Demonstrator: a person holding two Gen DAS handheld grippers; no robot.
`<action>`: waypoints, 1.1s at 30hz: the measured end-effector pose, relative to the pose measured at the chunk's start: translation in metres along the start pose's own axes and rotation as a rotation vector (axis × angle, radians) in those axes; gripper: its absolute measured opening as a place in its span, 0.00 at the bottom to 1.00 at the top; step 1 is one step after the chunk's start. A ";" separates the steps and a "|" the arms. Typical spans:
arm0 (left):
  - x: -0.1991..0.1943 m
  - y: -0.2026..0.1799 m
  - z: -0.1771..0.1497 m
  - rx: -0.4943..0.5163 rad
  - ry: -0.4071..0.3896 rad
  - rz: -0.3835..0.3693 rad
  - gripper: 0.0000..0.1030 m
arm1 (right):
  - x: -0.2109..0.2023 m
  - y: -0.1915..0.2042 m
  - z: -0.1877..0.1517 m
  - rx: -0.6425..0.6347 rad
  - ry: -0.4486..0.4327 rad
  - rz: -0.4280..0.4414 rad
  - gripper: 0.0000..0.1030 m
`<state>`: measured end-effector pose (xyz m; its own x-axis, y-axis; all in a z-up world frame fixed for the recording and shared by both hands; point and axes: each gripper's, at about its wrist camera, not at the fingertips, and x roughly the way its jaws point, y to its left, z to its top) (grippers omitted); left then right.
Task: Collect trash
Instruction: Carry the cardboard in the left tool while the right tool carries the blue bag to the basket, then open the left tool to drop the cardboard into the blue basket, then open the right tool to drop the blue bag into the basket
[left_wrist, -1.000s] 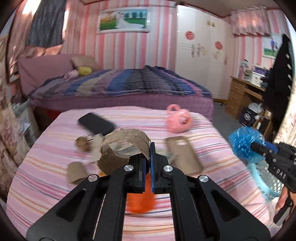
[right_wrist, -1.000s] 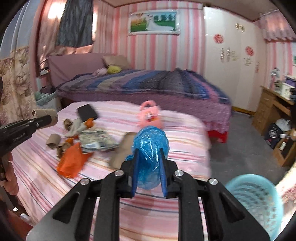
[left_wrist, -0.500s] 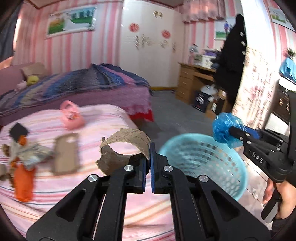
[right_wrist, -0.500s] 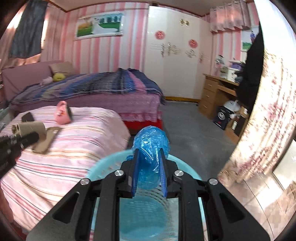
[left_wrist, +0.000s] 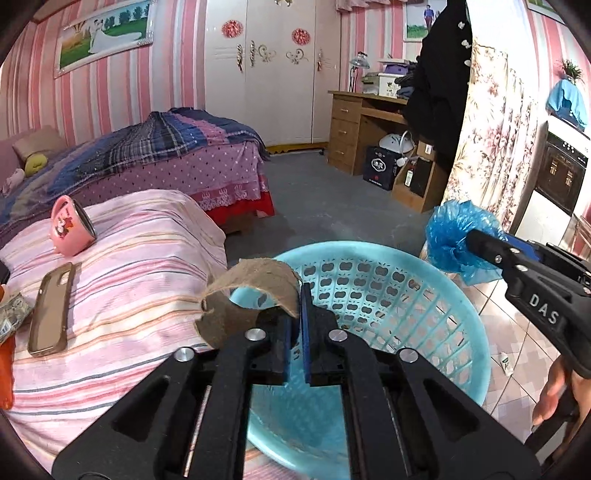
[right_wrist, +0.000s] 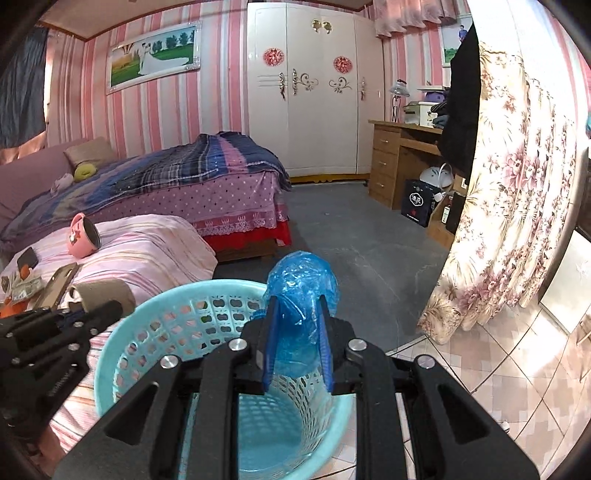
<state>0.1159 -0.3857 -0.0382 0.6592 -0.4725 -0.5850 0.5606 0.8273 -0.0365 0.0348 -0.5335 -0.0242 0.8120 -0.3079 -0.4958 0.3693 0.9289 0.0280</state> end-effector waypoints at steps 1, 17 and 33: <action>0.000 0.001 0.001 -0.007 0.008 0.005 0.27 | 0.000 0.000 -0.001 0.000 0.000 0.001 0.19; -0.030 0.042 0.001 -0.054 -0.052 0.125 0.85 | 0.006 0.005 -0.003 0.010 0.016 0.032 0.19; -0.064 0.106 -0.006 -0.119 -0.087 0.251 0.94 | 0.014 0.023 -0.004 0.019 0.032 0.042 0.68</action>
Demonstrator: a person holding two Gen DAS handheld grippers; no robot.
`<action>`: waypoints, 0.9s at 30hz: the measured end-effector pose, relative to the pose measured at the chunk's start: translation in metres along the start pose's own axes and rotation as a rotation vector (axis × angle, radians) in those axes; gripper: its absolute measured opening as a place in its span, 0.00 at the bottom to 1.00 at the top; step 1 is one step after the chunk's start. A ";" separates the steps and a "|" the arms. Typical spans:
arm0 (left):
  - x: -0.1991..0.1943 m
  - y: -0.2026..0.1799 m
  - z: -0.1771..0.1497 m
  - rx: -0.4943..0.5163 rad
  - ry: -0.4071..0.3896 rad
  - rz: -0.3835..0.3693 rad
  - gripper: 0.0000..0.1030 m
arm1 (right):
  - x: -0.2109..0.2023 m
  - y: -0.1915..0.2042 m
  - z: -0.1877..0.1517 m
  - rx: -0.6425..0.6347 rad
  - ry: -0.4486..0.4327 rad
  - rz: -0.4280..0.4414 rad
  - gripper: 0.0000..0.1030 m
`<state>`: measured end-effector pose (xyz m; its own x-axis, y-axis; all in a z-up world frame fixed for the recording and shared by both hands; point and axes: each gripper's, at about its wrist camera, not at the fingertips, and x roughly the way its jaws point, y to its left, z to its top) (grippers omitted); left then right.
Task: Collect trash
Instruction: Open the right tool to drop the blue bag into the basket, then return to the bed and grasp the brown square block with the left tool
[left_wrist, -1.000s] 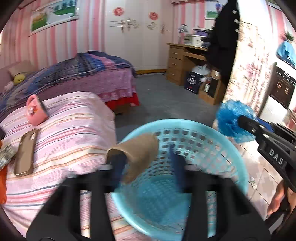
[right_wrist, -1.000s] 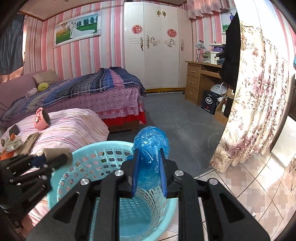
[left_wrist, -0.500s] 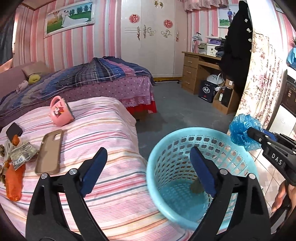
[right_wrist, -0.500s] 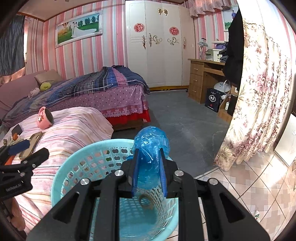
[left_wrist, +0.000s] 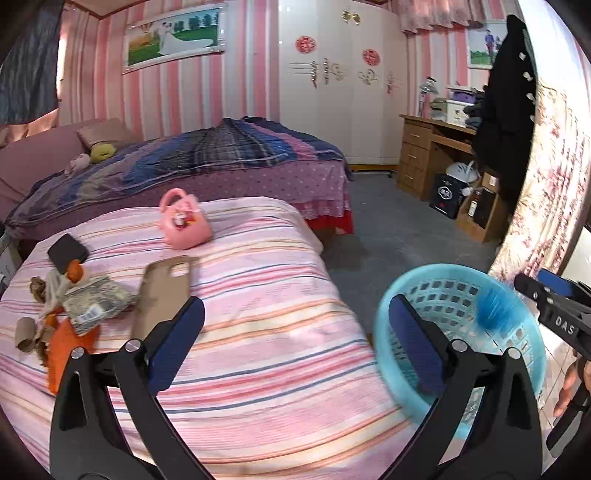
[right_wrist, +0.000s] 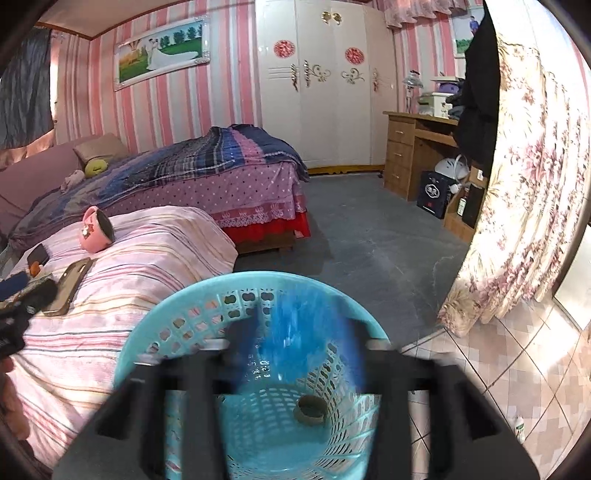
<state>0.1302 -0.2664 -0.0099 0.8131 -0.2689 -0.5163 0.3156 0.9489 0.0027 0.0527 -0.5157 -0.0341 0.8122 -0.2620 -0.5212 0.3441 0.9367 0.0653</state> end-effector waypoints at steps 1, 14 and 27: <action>-0.002 0.006 0.000 -0.007 -0.004 0.007 0.94 | 0.000 0.001 0.001 0.006 -0.003 -0.007 0.69; -0.030 0.073 -0.001 -0.042 -0.032 0.100 0.95 | -0.002 0.057 0.008 -0.043 -0.026 -0.004 0.91; -0.058 0.171 -0.009 -0.052 -0.051 0.252 0.95 | 0.001 0.142 0.010 -0.080 -0.033 0.097 0.91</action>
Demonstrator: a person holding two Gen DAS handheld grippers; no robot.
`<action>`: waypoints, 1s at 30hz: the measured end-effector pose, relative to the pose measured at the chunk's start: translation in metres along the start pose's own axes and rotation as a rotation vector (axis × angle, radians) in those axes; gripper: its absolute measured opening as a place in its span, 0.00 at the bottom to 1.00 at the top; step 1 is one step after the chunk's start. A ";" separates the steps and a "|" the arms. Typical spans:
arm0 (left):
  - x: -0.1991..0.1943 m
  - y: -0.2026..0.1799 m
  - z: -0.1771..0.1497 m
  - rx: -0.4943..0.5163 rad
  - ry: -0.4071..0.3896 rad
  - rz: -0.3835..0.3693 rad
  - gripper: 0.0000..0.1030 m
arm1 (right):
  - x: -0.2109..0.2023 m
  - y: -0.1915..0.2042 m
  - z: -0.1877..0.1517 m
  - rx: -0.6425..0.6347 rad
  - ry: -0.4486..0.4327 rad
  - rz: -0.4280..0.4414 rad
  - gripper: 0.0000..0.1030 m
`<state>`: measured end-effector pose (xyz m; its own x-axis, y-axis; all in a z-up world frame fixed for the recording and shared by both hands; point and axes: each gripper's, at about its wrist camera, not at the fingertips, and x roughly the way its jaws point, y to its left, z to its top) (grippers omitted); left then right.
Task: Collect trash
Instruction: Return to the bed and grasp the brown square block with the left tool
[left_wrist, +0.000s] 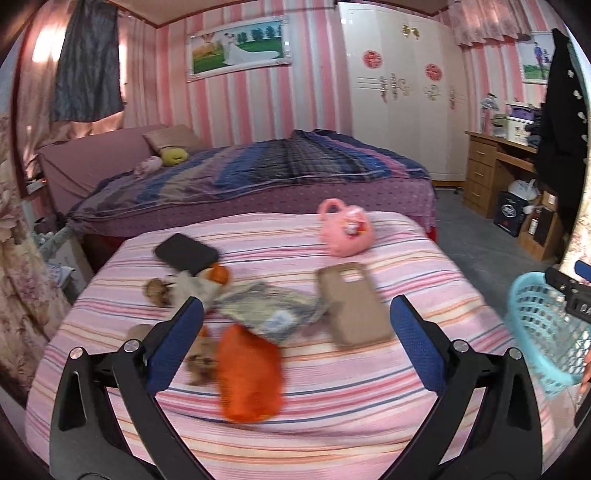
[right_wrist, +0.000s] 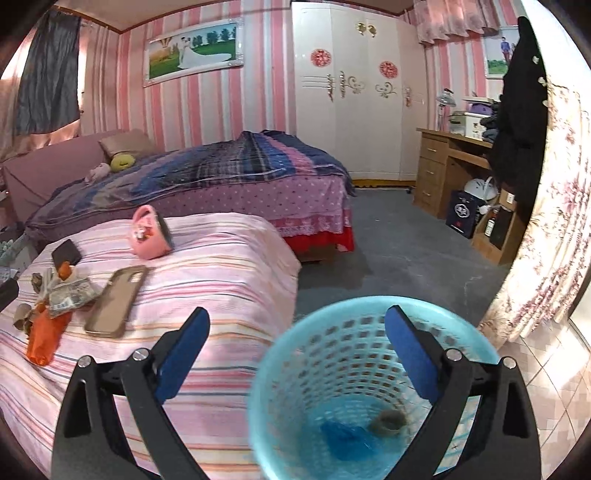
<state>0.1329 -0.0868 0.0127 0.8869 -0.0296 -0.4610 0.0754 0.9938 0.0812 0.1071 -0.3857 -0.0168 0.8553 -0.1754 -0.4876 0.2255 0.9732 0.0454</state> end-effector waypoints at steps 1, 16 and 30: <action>0.001 0.011 -0.001 -0.015 0.003 0.010 0.95 | 0.001 0.004 0.000 -0.002 0.000 0.002 0.91; 0.040 0.139 -0.043 -0.121 0.142 0.116 0.95 | 0.022 0.097 -0.005 -0.095 0.038 0.092 0.91; 0.089 0.177 -0.061 -0.193 0.254 0.096 0.95 | 0.041 0.135 -0.012 -0.140 0.096 0.118 0.91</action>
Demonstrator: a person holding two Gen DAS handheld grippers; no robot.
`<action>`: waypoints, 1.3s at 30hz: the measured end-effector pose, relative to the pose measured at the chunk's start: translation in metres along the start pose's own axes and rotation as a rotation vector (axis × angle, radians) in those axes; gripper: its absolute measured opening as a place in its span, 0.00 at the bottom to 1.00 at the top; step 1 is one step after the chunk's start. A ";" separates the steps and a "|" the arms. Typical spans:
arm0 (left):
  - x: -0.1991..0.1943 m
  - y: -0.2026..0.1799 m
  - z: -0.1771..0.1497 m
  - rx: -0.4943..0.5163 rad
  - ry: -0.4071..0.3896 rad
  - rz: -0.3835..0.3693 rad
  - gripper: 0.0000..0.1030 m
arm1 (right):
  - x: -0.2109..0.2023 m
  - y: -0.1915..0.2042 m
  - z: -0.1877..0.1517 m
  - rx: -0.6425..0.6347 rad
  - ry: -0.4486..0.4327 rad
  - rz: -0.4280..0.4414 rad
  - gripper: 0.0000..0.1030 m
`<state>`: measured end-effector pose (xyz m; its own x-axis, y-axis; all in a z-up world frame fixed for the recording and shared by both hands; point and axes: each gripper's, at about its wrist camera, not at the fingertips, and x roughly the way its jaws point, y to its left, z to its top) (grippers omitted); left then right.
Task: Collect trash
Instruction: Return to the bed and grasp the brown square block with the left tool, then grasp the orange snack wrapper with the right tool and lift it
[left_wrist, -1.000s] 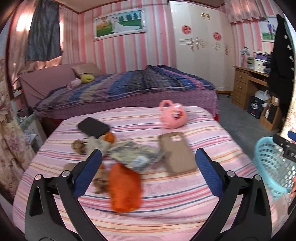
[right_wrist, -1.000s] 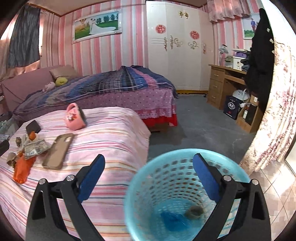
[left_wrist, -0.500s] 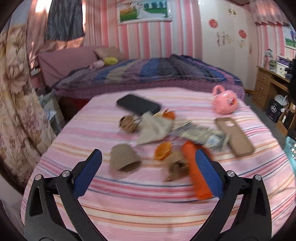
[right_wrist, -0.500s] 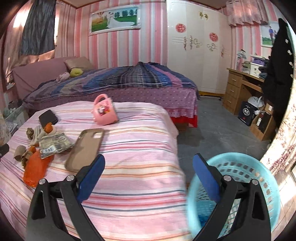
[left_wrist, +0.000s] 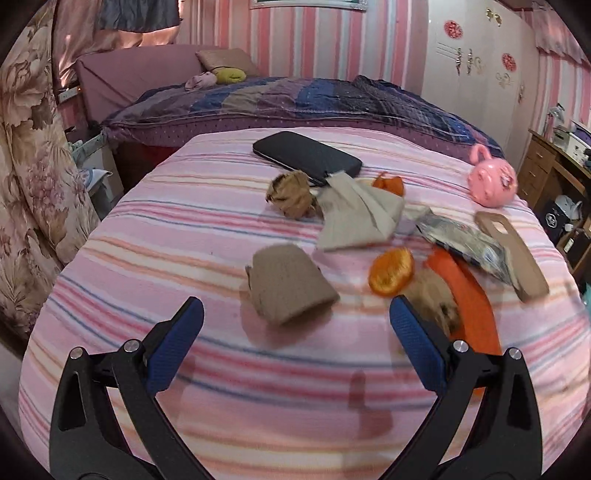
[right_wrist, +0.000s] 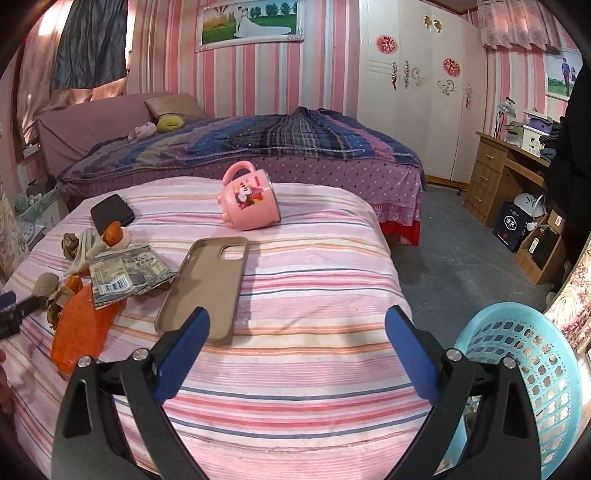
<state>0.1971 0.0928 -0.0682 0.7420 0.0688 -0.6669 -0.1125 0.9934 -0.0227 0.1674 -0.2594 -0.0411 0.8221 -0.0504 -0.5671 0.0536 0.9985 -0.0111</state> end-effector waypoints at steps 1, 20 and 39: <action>0.008 -0.001 0.003 0.000 0.020 0.008 0.94 | 0.001 0.002 0.000 0.000 0.004 0.003 0.91; 0.005 0.017 0.002 -0.024 0.055 -0.013 0.50 | -0.001 0.092 -0.011 -0.063 0.059 0.187 0.91; -0.072 0.012 -0.020 0.016 -0.065 0.062 0.50 | 0.024 0.174 -0.038 -0.200 0.212 0.339 0.41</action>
<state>0.1295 0.0977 -0.0353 0.7751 0.1356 -0.6171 -0.1494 0.9883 0.0295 0.1748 -0.0862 -0.0879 0.6390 0.2651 -0.7221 -0.3270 0.9433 0.0569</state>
